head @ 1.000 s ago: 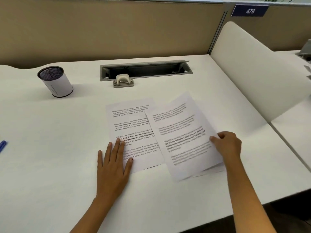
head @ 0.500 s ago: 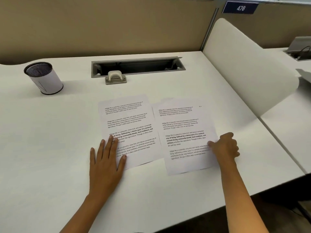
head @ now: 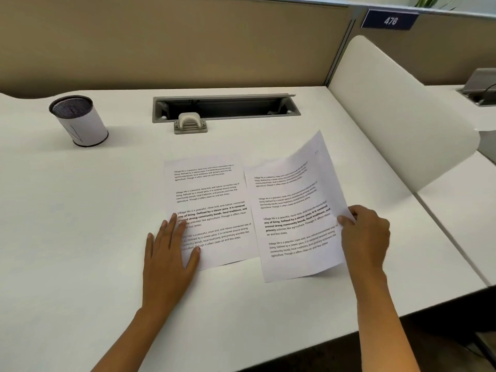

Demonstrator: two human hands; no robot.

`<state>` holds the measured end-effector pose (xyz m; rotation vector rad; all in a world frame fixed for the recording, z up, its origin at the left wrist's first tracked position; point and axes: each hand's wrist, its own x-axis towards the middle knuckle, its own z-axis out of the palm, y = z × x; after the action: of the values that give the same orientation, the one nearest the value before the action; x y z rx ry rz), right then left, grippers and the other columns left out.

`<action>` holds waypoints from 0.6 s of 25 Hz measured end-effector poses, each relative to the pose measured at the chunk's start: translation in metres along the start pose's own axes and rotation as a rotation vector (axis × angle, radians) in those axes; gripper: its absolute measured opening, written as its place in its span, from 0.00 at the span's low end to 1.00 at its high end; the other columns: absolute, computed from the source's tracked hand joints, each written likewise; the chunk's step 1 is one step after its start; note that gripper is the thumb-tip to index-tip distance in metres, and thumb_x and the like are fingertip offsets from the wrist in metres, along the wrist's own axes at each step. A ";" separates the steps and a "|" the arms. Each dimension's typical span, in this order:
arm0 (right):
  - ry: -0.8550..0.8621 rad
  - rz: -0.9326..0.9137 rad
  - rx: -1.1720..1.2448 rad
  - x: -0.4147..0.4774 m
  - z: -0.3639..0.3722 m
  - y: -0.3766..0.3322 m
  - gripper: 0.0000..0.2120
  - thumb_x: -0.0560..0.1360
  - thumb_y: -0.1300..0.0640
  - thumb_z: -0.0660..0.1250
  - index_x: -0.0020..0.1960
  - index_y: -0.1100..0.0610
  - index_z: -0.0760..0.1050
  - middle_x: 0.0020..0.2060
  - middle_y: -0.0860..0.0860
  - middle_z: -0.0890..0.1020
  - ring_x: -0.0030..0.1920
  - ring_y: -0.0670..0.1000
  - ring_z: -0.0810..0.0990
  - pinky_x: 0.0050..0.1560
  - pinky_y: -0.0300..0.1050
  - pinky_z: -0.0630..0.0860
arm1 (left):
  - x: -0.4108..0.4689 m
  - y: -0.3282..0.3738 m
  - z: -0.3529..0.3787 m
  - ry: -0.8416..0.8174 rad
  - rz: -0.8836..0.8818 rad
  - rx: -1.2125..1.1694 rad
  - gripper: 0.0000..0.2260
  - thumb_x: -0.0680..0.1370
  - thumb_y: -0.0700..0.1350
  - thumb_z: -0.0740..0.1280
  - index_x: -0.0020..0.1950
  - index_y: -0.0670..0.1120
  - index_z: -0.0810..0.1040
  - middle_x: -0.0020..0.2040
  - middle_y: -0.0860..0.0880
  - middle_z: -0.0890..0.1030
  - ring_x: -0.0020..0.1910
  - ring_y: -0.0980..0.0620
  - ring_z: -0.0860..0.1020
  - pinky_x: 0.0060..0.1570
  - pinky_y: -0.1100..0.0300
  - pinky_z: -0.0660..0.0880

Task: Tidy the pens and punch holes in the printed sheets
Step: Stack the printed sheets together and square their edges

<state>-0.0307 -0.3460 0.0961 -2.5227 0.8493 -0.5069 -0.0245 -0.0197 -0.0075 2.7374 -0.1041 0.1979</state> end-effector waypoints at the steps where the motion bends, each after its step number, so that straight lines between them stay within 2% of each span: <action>1: 0.060 -0.069 0.005 -0.005 -0.008 -0.008 0.06 0.75 0.65 0.67 0.50 0.66 0.80 0.44 0.62 0.84 0.39 0.61 0.80 0.42 0.46 0.76 | 0.000 0.000 -0.001 0.014 -0.013 -0.014 0.30 0.75 0.59 0.52 0.73 0.46 0.66 0.76 0.48 0.63 0.75 0.47 0.61 0.75 0.47 0.52; 4: 0.150 -0.180 0.120 -0.011 -0.030 -0.032 0.05 0.75 0.63 0.69 0.49 0.63 0.81 0.41 0.58 0.85 0.33 0.55 0.77 0.35 0.34 0.71 | 0.000 -0.001 -0.003 0.022 -0.014 -0.073 0.30 0.75 0.59 0.53 0.72 0.44 0.68 0.74 0.48 0.66 0.75 0.46 0.63 0.75 0.47 0.53; 6: 0.106 -0.149 0.263 -0.009 -0.035 -0.046 0.06 0.73 0.60 0.71 0.49 0.61 0.81 0.39 0.52 0.83 0.31 0.47 0.76 0.30 0.22 0.67 | 0.000 0.000 -0.004 0.024 -0.013 -0.113 0.30 0.76 0.59 0.53 0.73 0.44 0.66 0.74 0.48 0.66 0.75 0.47 0.62 0.76 0.49 0.51; 8: 0.003 -0.059 0.388 -0.005 -0.024 -0.054 0.07 0.72 0.59 0.72 0.50 0.59 0.81 0.39 0.50 0.82 0.33 0.41 0.77 0.29 0.21 0.67 | -0.001 0.002 -0.006 0.046 -0.045 -0.212 0.27 0.79 0.57 0.53 0.74 0.44 0.64 0.74 0.49 0.66 0.75 0.49 0.62 0.76 0.51 0.50; 10: -0.150 0.050 0.451 -0.005 0.001 -0.058 0.10 0.72 0.58 0.73 0.52 0.57 0.81 0.43 0.52 0.83 0.37 0.48 0.80 0.34 0.27 0.70 | -0.002 0.003 -0.009 0.085 -0.140 -0.420 0.24 0.81 0.54 0.51 0.75 0.47 0.63 0.74 0.51 0.67 0.74 0.51 0.63 0.75 0.53 0.53; 11: -0.226 0.096 0.471 -0.008 0.015 -0.060 0.12 0.71 0.58 0.73 0.54 0.57 0.80 0.45 0.53 0.83 0.40 0.50 0.80 0.37 0.32 0.71 | -0.003 0.003 -0.011 0.115 -0.198 -0.535 0.23 0.82 0.54 0.50 0.75 0.48 0.63 0.73 0.52 0.67 0.73 0.52 0.64 0.73 0.57 0.57; 12: -0.291 0.127 0.486 -0.012 0.029 -0.063 0.13 0.71 0.58 0.73 0.55 0.57 0.79 0.46 0.54 0.84 0.41 0.51 0.80 0.37 0.33 0.71 | -0.004 0.003 -0.012 0.160 -0.243 -0.626 0.22 0.82 0.53 0.50 0.74 0.48 0.64 0.72 0.52 0.69 0.71 0.53 0.66 0.70 0.63 0.59; 14: -0.384 0.146 0.492 -0.024 0.054 -0.069 0.13 0.72 0.59 0.72 0.56 0.57 0.78 0.47 0.55 0.83 0.41 0.50 0.79 0.32 0.26 0.68 | -0.005 0.001 -0.015 0.245 -0.279 -0.686 0.20 0.82 0.49 0.51 0.72 0.48 0.67 0.70 0.54 0.70 0.69 0.55 0.68 0.65 0.73 0.60; 15: -0.409 0.147 0.482 -0.031 0.064 -0.072 0.13 0.72 0.59 0.72 0.56 0.57 0.77 0.48 0.55 0.83 0.40 0.50 0.78 0.32 0.25 0.68 | -0.004 -0.001 -0.016 0.248 -0.273 -0.659 0.19 0.82 0.48 0.51 0.72 0.48 0.67 0.70 0.54 0.70 0.69 0.55 0.68 0.66 0.72 0.60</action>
<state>0.0101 -0.2564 0.0721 -2.0036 0.6536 -0.1154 -0.0307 -0.0128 0.0061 2.0256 0.2332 0.3509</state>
